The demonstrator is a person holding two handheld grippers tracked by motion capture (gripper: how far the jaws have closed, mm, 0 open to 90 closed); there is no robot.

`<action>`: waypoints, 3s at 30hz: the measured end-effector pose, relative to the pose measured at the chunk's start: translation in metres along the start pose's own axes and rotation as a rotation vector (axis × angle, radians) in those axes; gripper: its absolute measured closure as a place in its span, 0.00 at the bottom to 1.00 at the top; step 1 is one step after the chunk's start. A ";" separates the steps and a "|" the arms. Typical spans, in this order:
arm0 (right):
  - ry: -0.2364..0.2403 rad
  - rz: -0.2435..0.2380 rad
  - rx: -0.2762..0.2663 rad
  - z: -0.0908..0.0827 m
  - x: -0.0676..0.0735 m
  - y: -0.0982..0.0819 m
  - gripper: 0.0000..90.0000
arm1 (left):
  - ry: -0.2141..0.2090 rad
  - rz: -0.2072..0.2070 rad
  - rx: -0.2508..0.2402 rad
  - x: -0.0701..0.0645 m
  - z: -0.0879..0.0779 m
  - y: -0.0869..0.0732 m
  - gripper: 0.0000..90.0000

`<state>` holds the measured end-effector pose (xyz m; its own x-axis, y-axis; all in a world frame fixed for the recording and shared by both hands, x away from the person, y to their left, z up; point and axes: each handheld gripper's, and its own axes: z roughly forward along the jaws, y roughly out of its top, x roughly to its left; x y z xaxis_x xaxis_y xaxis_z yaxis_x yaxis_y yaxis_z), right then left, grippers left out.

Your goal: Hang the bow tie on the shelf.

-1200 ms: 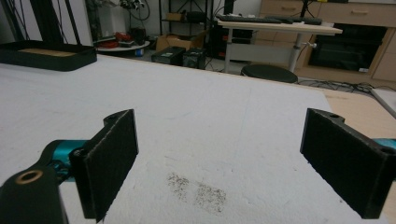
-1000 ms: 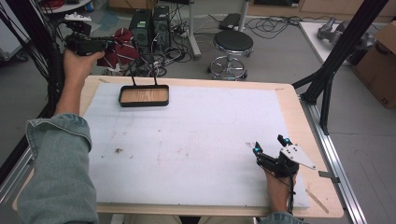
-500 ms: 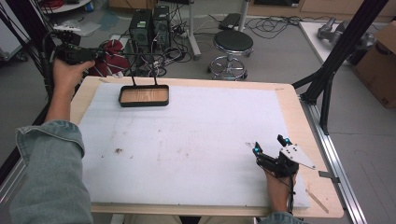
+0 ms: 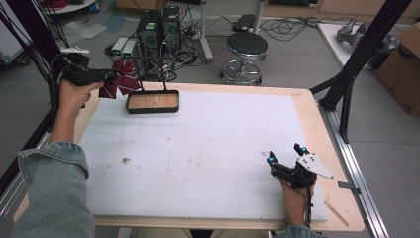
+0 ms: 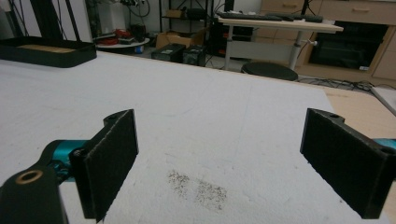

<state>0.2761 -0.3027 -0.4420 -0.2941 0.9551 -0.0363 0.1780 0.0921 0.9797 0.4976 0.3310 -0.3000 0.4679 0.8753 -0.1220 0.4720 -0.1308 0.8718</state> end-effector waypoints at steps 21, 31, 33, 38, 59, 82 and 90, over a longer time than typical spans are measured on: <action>0.001 -0.006 -0.003 0.000 0.000 0.000 0.12 | 0.080 0.043 0.002 -0.002 0.008 -0.008 0.70; 0.001 -0.008 -0.002 0.000 0.000 0.000 0.12 | 0.054 0.048 -0.088 -0.010 -0.015 -0.004 0.56; 0.002 -0.007 -0.003 0.000 0.000 0.000 0.12 | 0.045 0.043 -0.111 -0.014 -0.022 -0.003 0.52; 0.002 -0.008 -0.006 0.001 0.000 0.000 0.12 | 0.037 0.056 -0.186 -0.025 -0.041 -0.006 0.45; -0.002 -0.009 -0.004 0.002 0.000 0.001 0.12 | 0.055 0.143 -0.363 -0.068 -0.108 -0.055 0.33; -0.005 0.007 0.001 0.002 -0.001 0.001 0.12 | 0.110 0.122 -0.422 -0.090 -0.135 -0.131 0.27; -0.004 0.006 0.002 0.002 -0.001 0.000 0.12 | 0.115 0.108 -0.423 -0.097 -0.127 -0.158 0.26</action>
<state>0.2786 -0.3032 -0.4420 -0.2893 0.9567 -0.0312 0.1817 0.0869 0.9795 0.2830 0.3260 -0.3655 0.4005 0.9162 0.0127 0.0667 -0.0429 0.9969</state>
